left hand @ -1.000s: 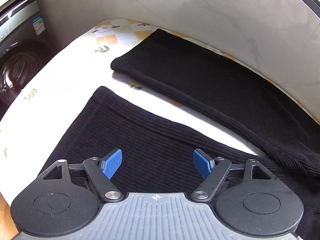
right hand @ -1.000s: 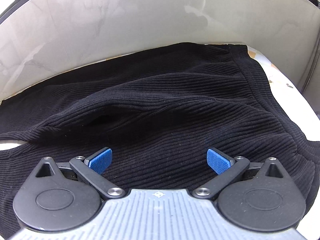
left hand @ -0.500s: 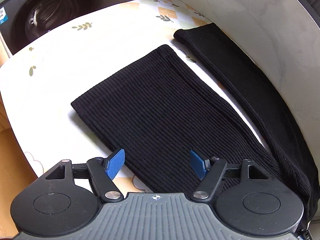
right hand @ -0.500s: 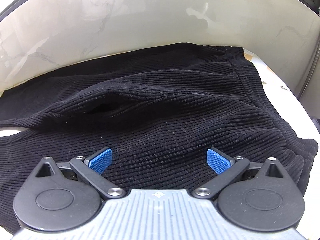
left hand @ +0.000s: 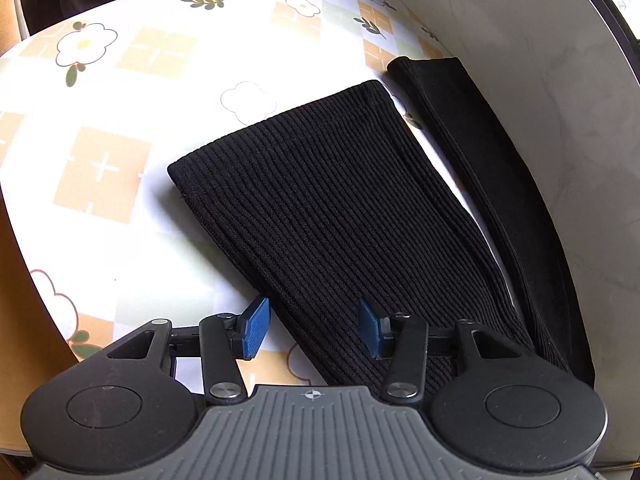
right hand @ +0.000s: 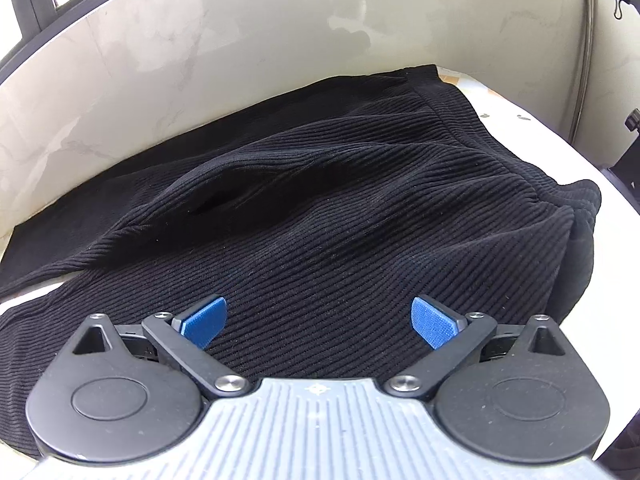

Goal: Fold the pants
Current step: 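Move the left gripper to a pant leg end and close on it, then close the right gripper on the pants while the left gripper holds the leg end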

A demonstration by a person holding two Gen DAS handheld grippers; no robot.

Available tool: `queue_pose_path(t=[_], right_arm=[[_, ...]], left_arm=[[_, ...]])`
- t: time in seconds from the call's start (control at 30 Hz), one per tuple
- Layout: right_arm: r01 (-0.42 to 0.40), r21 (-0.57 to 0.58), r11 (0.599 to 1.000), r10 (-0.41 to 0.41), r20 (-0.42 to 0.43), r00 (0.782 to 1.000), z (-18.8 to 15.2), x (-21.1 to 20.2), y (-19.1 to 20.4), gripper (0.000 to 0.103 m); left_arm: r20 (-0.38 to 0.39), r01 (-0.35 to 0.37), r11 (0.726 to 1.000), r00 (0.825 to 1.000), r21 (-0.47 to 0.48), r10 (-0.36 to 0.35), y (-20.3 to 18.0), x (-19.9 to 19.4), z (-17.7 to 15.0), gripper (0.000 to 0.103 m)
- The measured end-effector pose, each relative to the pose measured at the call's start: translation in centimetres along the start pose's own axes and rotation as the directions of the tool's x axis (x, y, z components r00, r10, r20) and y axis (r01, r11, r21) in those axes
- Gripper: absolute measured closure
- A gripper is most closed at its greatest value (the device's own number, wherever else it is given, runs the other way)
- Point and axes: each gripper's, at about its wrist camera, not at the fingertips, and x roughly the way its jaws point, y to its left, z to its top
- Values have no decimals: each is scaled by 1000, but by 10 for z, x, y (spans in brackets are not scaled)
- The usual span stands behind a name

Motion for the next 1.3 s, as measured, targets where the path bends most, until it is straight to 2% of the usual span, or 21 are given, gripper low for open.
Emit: queue_pose_path(t=[0.13,0.17,0.23,0.5,0.67,0.7,0.77,0.8,1.03,1.3], right_arm=[[8,41,999,-10,41,999,-8,-14,-15,2],[16,50,999,-19,52,998,-10,-17,-19,2],[30,65,997,-35,71,997,-15,-24,-27,3],[60,160,985,-74,85,994,-26,-32,-55,5],[68,173,983,-85,97,992,-30,-35,-69,7],[73,174,982,-91,101,991,-31,-36,-72,8],[87,174,981,-108,116,987,-32,-37,-79,8],[92,178,980,-115,122,986,-32,-37,-83,9],[116,229,966,-152,145,978,-33,-28,-117,14],[63,273,960,-111,165,980,-19,-7,-147,18]], left_arm=[[22,25,999,999,26,-26,-4,1,-8,56],[26,29,999,999,26,-30,-4,3,-9,64],[35,62,998,997,19,-63,-4,6,-11,74],[22,92,991,995,99,-95,-23,10,-38,70],[27,112,991,993,69,-115,-29,18,-32,70],[30,113,992,993,57,-115,-28,18,-32,70],[29,93,994,995,64,-95,-29,20,-32,86],[29,81,994,996,76,-84,-30,20,-32,87],[25,46,996,999,81,-48,-34,17,-28,89],[23,4,995,1000,98,-6,-50,19,-26,87]])
